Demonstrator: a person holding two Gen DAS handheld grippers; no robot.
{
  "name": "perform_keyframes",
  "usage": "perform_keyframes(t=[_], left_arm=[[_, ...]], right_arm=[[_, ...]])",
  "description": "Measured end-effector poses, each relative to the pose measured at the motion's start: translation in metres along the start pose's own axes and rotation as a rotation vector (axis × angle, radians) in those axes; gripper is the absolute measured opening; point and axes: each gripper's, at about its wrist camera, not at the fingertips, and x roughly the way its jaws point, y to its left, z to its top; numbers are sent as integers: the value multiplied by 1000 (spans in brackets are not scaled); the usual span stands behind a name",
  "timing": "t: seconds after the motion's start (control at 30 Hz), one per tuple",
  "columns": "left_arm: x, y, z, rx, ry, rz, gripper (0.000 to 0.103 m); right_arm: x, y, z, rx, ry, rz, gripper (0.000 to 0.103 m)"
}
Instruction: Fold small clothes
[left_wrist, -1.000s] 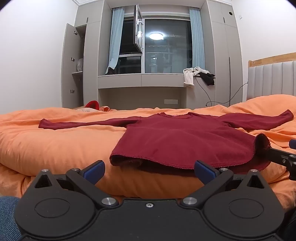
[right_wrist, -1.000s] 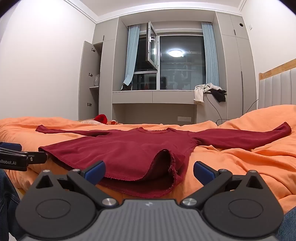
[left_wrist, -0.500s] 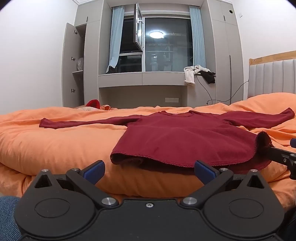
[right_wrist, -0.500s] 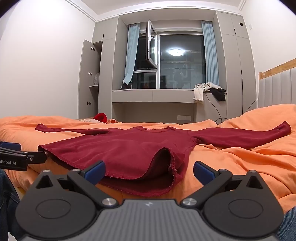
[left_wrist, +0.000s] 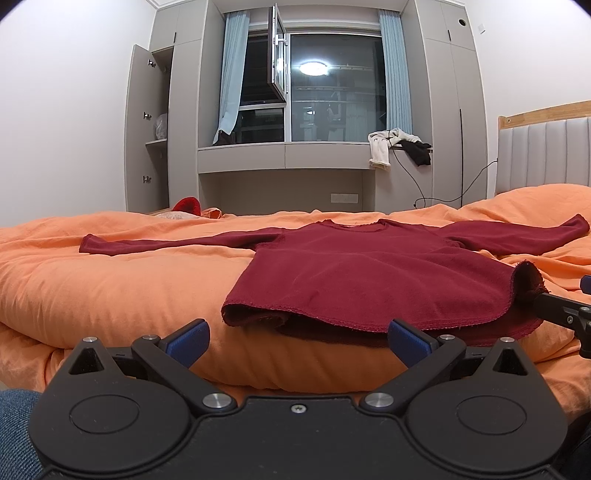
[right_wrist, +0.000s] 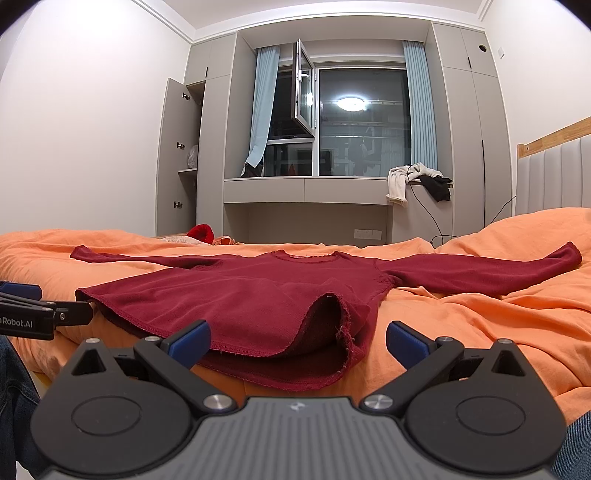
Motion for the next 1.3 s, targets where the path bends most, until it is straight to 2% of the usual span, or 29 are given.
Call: perform_keyframes(t=[1.3], left_arm=[[1, -1, 0, 3, 5, 0, 102]], right_arm=[[5, -1, -3, -3, 3, -2, 103]])
